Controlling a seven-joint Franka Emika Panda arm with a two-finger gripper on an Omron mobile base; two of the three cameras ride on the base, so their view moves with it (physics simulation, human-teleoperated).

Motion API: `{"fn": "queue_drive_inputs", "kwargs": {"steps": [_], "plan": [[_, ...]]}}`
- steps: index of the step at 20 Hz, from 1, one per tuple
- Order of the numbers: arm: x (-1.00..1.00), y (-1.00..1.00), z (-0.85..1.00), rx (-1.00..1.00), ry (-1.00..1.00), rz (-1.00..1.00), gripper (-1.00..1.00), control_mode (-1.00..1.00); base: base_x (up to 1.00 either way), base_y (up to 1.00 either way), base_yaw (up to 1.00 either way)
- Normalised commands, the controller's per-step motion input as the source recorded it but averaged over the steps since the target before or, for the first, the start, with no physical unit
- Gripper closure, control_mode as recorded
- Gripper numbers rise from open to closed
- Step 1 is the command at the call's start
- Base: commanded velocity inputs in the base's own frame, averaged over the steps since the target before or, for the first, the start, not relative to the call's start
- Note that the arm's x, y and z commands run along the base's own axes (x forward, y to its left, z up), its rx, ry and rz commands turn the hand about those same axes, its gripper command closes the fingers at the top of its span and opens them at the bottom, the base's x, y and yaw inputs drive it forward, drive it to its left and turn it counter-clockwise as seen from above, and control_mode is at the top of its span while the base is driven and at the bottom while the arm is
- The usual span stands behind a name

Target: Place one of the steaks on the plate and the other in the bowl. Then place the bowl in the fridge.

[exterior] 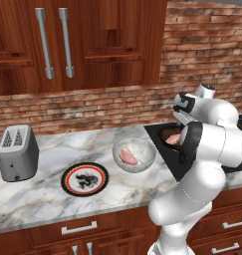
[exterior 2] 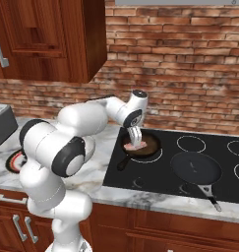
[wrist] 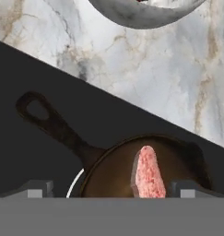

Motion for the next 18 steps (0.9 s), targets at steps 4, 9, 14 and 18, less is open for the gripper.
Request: {"fn": "queue_drive_inputs", "kwargs": {"steps": [4, 9, 14, 18], "plan": [[0.15, 0.31, 0.15, -0.22, 0.06, 0.27, -1.00, -1.00, 0.00, 0.00, 0.00], [0.03, 0.00, -0.06, -0.05, 0.00, 0.00, -1.00, -1.00, 0.00, 0.00, 0.00], [0.21, 0.00, -0.01, 0.00, 0.00, 0.00, -1.00, -1.00, 0.00, 0.00, 0.00], [0.05, 0.00, -0.06, 0.00, 0.04, 0.00, -1.00, -1.00, 0.00, 0.00, 0.00]]}}
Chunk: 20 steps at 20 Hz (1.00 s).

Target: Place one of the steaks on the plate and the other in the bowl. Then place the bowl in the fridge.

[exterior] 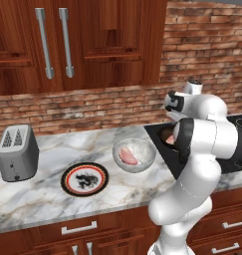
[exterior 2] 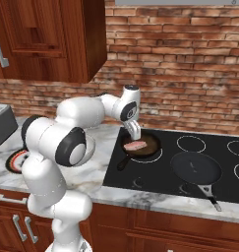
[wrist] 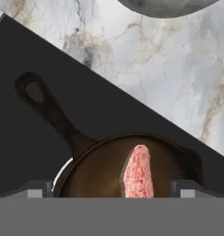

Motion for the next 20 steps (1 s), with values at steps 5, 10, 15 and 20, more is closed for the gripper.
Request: {"fn": "queue_drive_inputs", "kwargs": {"steps": [5, 10, 15, 20], "plan": [[0.06, 0.00, -0.25, -0.05, 0.04, 0.00, -1.00, -1.00, 0.00, 0.00, 0.00], [0.14, 0.00, -0.14, -0.01, 0.00, 0.02, -1.00, -1.00, 0.00, 0.00, 0.00], [0.09, 0.00, -0.02, 0.00, 0.00, 0.04, -1.00, -1.00, 0.00, 0.00, 0.00], [0.06, -0.01, -0.13, 0.00, 0.00, 0.04, -1.00, -1.00, 0.00, 0.00, 0.00]]}}
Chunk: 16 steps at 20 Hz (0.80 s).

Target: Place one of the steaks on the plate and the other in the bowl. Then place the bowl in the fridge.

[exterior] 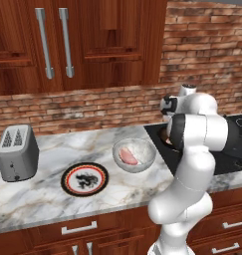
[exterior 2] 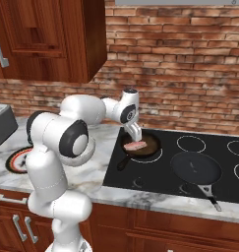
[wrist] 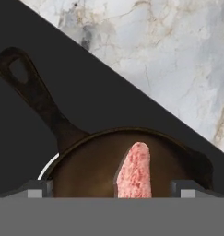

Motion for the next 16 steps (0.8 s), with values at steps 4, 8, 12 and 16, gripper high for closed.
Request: {"fn": "queue_drive_inputs", "kwargs": {"steps": [4, 8, 12, 16], "plan": [[0.11, -0.01, -0.34, 0.00, 0.00, 0.04, -1.00, -1.00, 0.00, 0.00, 0.00], [0.18, 0.00, -0.24, 0.00, 0.00, 0.06, -1.00, -1.00, 0.00, 0.00, 0.00], [0.15, -0.09, -0.10, 0.00, 0.00, 0.04, -1.00, -1.00, 0.00, 0.00, 0.00], [0.21, -0.05, -0.12, 0.00, 0.00, 0.04, -1.00, -1.00, 0.00, 0.00, 0.00]]}}
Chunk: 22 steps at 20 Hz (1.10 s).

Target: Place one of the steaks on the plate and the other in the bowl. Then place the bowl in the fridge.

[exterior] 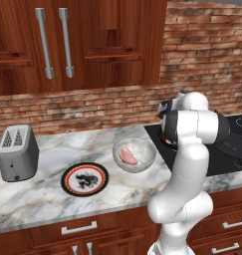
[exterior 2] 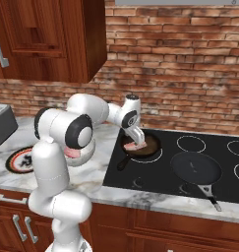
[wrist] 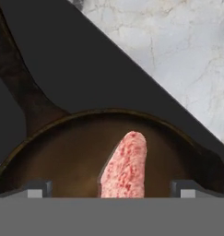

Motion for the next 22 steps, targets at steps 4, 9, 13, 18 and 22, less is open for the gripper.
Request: {"fn": "queue_drive_inputs", "kwargs": {"steps": [4, 9, 13, 18, 22], "plan": [[0.13, -0.02, -0.14, 0.00, 0.00, 0.02, -1.00, -1.00, 0.00, 0.00, 0.00], [0.09, 0.00, -0.21, 0.00, 0.02, 0.00, -1.00, -1.00, 0.00, 0.00, 0.00], [0.00, -0.03, -0.24, 0.00, 0.04, 0.00, -1.00, -1.00, 0.00, 0.00, 0.00], [0.12, 0.00, -0.22, 0.00, 0.02, 0.00, -1.00, -1.00, 0.00, 0.00, 0.00], [0.26, -0.01, -0.17, 0.00, 0.02, 0.01, -1.00, -1.00, 0.00, 0.00, 0.00]]}}
